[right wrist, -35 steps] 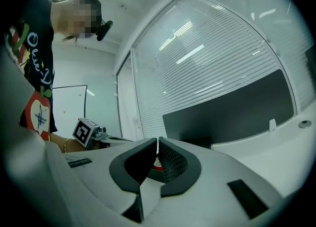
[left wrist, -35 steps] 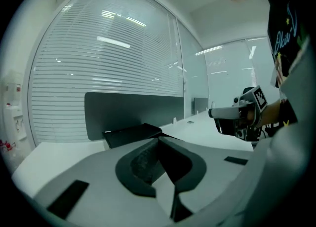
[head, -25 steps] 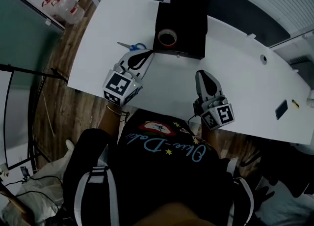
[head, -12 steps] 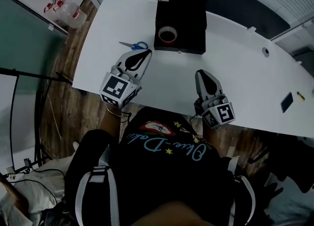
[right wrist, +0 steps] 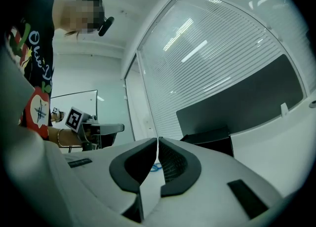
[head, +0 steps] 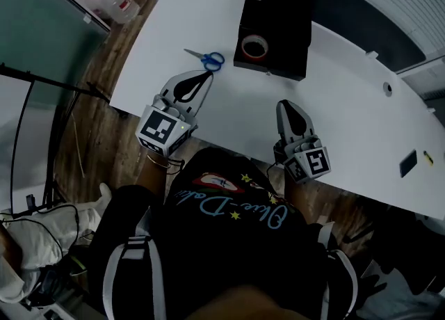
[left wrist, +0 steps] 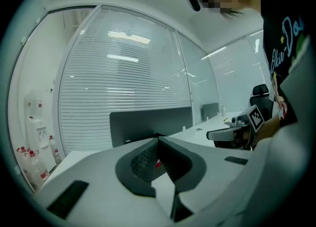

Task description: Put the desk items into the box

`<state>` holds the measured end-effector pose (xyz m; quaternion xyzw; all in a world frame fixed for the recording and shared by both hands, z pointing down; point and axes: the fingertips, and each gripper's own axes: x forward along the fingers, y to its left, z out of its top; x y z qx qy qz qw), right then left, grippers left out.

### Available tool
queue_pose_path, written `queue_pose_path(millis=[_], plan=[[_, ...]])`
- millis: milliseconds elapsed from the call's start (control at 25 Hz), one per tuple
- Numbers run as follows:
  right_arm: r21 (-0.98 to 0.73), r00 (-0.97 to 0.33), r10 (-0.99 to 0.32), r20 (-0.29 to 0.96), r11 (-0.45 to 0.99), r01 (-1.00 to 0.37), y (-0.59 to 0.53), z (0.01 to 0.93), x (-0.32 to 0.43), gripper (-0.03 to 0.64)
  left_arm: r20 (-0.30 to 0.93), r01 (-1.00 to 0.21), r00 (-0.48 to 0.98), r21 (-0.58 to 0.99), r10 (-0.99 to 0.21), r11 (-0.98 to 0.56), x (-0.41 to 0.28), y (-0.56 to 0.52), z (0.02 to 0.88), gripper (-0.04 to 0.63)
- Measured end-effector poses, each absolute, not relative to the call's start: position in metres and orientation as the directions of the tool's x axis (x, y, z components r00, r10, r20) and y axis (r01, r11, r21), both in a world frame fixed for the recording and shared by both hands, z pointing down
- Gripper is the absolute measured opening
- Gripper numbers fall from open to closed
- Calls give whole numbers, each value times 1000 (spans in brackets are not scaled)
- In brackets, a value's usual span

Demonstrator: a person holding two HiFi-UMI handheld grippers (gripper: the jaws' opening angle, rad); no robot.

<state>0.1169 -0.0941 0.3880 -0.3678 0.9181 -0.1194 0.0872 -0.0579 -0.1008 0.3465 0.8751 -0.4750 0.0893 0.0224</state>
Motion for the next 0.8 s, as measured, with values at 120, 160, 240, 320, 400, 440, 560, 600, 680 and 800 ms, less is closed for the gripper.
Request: queue_pose_path(millis=[120,160,240,320,400,440,560,600,680,800], plan=[[-277,-725,-685,-65,711,-647,-93,389,113,25,167,-852,512,-24,-842,-523,-68,-99,346,21],[-277,-724,-687,-62,709,-649,-93,389,114,25,162,-853,511,-24,-844,-521,-68,-100,346,21],[-282,-715,-696,-60,699,-657,-95,387,117,25,160,-854,509,-29,-846,-519,-67,-101,346,21],[-279,-710,-702,-57,694,-663,-98,386,118,25,152,-852,512,-35,-846,-522,-65,-104,345,21],[-272,-710,-703,-48,693,-667,-100,387,118,25,139,-851,512,-47,-847,-522,-65,-107,344,21],[-267,-712,-701,-45,695,-668,-101,387,117,25,137,-852,510,-53,-849,-520,-67,-108,344,21],[-258,-722,-691,-42,706,-660,-108,388,105,25,138,-860,496,-57,-858,-506,-81,-111,346,23],[-262,-725,-688,-44,708,-656,-109,387,99,25,143,-864,488,-56,-861,-500,-87,-111,347,23],[-271,-732,-680,-45,714,-646,-112,385,85,25,160,-873,471,-58,-868,-484,-101,-112,351,23],[-259,-750,-660,-43,732,-630,-116,384,67,25,186,-883,447,-63,-875,-465,-119,-112,359,23]])
